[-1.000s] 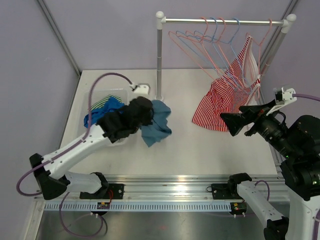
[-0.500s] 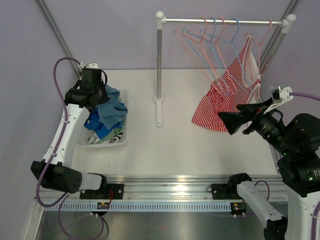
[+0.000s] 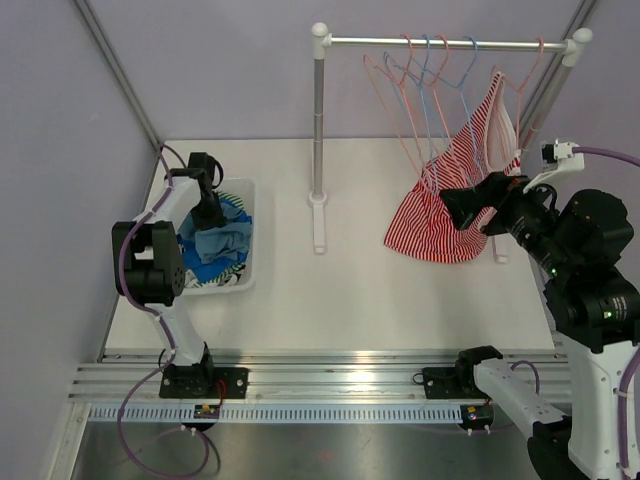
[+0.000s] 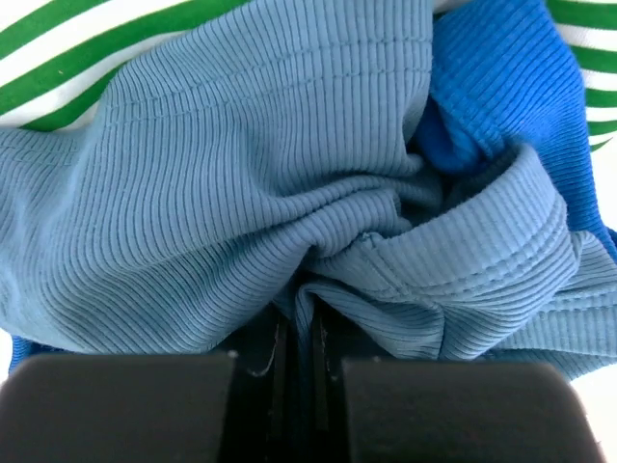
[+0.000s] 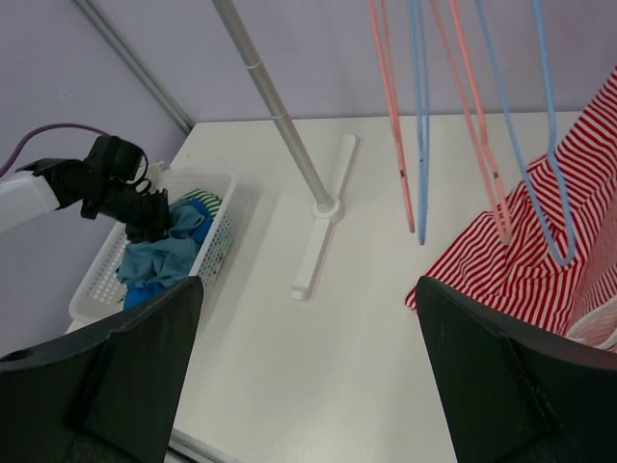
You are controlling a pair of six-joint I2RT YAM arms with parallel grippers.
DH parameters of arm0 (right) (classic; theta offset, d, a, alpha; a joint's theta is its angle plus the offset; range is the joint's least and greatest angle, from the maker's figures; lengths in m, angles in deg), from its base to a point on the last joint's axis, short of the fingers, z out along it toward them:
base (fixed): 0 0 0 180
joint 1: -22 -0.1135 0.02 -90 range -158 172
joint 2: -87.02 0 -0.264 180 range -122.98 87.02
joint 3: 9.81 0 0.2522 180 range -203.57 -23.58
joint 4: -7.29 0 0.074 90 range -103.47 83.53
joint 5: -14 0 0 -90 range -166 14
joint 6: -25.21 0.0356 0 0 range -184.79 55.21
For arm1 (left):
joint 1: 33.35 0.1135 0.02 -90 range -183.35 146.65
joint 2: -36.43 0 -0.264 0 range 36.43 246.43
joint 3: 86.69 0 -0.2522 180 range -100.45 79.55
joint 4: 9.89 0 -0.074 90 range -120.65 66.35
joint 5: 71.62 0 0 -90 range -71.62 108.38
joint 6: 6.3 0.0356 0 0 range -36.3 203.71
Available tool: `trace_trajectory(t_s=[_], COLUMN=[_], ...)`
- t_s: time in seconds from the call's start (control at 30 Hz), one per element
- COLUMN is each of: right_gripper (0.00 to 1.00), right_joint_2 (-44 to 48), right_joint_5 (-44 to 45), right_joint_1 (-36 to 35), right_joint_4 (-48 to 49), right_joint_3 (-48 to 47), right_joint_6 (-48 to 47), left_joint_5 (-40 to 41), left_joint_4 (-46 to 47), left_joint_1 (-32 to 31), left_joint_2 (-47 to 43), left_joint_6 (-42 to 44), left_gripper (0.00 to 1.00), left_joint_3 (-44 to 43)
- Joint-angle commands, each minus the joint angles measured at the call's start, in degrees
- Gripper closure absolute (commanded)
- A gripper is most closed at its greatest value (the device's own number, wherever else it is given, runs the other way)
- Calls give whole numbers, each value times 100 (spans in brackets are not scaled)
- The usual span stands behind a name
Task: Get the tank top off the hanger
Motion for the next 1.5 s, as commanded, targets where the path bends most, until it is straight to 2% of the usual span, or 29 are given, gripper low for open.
trace_trajectory(t_s=[0.0, 0.07, 0.1, 0.2, 0.27, 0.3, 0.33, 0.37, 0.4, 0.5, 0.57, 0.83, 0.97, 1.03, 1.27, 1.3, 1.33, 1.47], right_gripper=[0, 0, 1, 0, 1, 1, 1, 0, 1, 0, 1, 1, 9, 16, 36, 39, 48, 55], right_joint_2=[-291, -545, -652, -995, -1257, -1355, -1451, -1609, -1706, -2067, -2425, -3824, -4720, -4853, -4942, -4933, -4907, -4950], right_joint_5=[762, 1235, 1438, 2194, 2711, 2880, 3029, 3344, 3504, 4233, 4288, 3173, 2671, 2417, 2056, 2012, 1942, 2011], right_joint_1=[-13, -13, -13, -13, -13, -13, -13, -13, -13, -13, 48, 874, 1295, 1366, 1393, 1393, 1393, 1393], right_joint_4=[-81, -248, -467, -889, -1083, -1284, -1365, -1418, -1496, -1488, -1506, -1471, -1603, -1541, -1331, -1304, -1295, -1251], right_joint_3=[-560, -728, -911, -1280, -1474, -1693, -1791, -1879, -2045, -2274, -2441, -3566, -4138, -4156, -4156, -4147, -4139, -4191], right_joint_6=[84, -47, -83, -311, -539, -601, -663, -768, -830, -1102, -1260, -1270, -1305, -1331, -1498, -1498, -1498, -1683], left_joint_5=[-187, -125, -116, -116, -169, -178, -213, -222, -231, -432, -547, -863, -959, -1109, -775, -915, -1047, -1654], left_joint_4=[-48, 40, 40, 58, 119, 154, 146, 111, 76, 67, 40, 189, 532, 691, 541, 446, 401, 234], left_joint_1=[-30, -30, -38, -30, -30, -30, -30, -21, -21, -30, -30, -91, -407, -582, -1084, -1084, -1093, -1093], left_joint_2=[10, -334, -475, -1116, -1608, -1758, -2003, -2092, -2172, -2558, -2795, -5272, -6441, -6881, -6717, -6673, -6629, -6558], left_joint_6=[-74, -118, -127, -171, -189, -189, -171, -162, -145, -153, -162, -206, -92, 4, 145, 128, 128, 180], left_gripper=[100, 93, 80, 60, 42, 26, 18, 5, 1, 1, 1, 1, 1, 1, 1, 1, 1, 1], left_joint_3=[219, 272, 263, 219, 149, 131, 105, 9, -9, 25, 52, 815, 1369, 1563, 1748, 1740, 1713, 1546])
